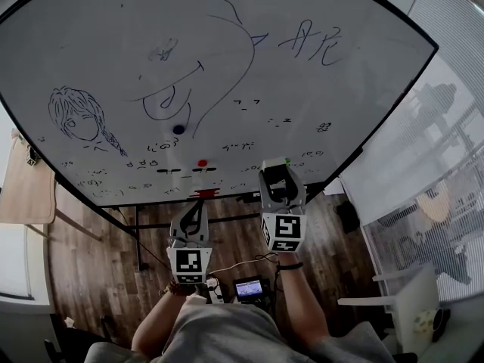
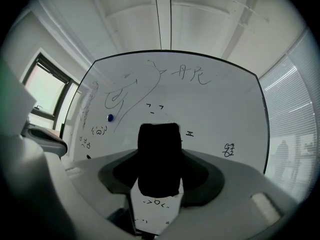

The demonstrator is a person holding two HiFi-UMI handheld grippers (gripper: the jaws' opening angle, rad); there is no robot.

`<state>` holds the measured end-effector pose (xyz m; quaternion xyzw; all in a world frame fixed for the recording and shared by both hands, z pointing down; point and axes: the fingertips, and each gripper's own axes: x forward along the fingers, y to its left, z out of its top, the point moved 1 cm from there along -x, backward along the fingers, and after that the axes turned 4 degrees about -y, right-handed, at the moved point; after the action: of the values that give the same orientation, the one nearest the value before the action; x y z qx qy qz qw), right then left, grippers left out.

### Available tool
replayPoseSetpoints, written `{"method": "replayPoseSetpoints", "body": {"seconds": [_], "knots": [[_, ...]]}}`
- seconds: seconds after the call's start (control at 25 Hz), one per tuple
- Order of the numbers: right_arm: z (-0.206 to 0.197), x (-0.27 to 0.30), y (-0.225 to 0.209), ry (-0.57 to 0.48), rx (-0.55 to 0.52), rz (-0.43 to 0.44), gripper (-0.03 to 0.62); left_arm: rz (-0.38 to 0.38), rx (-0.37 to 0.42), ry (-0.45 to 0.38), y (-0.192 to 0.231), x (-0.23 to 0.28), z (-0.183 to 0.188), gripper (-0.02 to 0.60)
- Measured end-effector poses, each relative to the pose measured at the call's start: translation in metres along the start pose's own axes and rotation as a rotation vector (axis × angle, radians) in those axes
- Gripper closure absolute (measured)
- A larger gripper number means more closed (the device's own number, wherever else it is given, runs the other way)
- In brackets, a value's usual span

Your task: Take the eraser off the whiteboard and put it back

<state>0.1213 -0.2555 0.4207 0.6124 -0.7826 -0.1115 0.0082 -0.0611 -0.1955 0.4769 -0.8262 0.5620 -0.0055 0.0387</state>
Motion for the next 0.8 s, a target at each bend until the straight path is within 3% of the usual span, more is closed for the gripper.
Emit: {"method": "replayPoseSetpoints", "body": {"seconds": [0.8], "knots": [[0.003, -0.041, 0.018, -0.020, 0.040, -0.019, 0.358, -0.025, -0.001, -0.027, -0.011, -0.001, 0.007, 0.574]]}}
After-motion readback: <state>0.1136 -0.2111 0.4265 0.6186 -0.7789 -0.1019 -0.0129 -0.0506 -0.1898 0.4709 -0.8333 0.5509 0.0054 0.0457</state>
